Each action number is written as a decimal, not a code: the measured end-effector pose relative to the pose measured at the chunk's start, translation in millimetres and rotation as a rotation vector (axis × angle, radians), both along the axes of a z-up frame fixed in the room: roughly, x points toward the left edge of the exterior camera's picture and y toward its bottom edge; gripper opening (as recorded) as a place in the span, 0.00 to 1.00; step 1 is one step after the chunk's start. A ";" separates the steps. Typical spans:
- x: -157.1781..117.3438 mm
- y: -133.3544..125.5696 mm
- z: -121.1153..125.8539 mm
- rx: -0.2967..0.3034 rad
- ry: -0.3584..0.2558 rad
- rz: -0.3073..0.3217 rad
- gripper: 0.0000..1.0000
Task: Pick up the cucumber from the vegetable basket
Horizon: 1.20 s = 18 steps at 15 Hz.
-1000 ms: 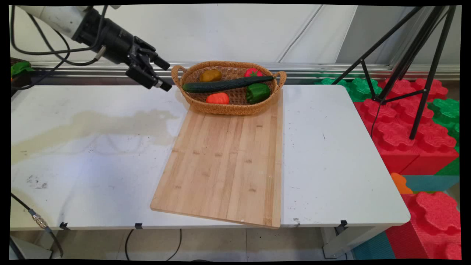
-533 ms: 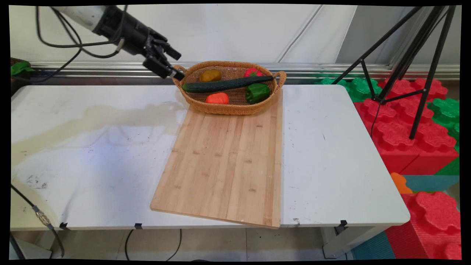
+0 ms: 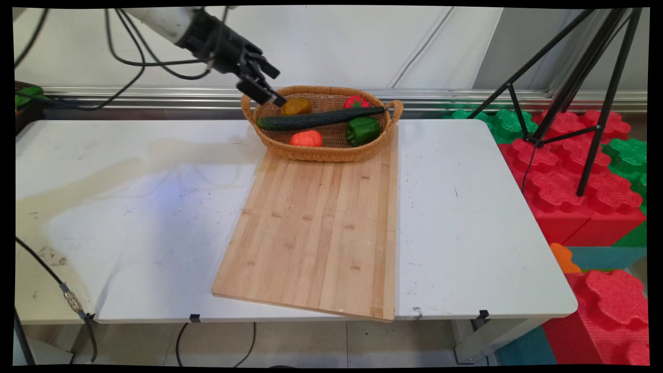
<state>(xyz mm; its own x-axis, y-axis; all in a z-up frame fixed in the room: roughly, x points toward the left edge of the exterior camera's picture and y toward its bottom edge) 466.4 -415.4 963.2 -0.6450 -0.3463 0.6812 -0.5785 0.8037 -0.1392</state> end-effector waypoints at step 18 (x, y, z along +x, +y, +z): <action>-66.0 -144.7 -96.1 0.055 -0.111 0.004 1.00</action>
<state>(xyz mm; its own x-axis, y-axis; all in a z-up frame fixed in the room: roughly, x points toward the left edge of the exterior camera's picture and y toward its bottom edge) 400.3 -560.1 867.1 -0.7141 -0.3838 0.5855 -0.5654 0.8094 -0.1590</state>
